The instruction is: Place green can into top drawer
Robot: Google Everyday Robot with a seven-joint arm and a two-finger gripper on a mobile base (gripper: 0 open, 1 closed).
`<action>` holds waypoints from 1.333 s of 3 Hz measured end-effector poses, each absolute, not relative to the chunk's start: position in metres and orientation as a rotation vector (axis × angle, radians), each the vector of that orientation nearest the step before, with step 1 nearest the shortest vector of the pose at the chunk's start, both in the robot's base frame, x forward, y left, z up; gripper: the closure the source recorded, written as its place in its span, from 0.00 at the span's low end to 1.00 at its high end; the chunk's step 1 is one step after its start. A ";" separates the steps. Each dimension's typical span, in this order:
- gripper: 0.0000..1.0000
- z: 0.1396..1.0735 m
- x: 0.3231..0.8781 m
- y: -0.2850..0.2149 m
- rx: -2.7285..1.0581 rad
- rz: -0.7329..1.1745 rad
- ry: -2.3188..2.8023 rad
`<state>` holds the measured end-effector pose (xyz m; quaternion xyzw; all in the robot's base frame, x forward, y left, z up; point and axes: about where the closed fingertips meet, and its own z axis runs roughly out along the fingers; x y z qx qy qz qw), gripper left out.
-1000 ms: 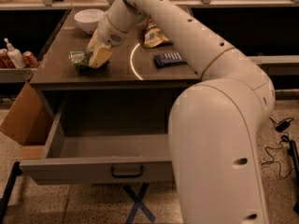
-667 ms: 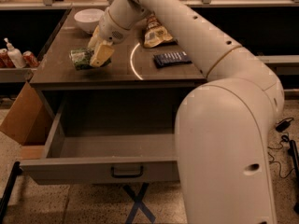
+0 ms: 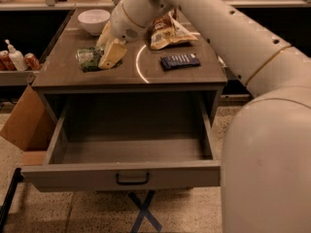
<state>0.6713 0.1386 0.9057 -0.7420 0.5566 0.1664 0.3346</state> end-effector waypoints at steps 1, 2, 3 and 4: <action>1.00 0.883 0.632 0.129 -1.947 0.514 1.464; 1.00 0.881 0.631 0.128 -1.942 0.519 1.468; 1.00 0.876 0.629 0.126 -1.925 0.537 1.484; 1.00 0.871 0.610 0.114 -1.868 0.557 1.528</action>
Offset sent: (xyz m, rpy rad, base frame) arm -0.0287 -0.0077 -0.0079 0.0215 0.0306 0.0135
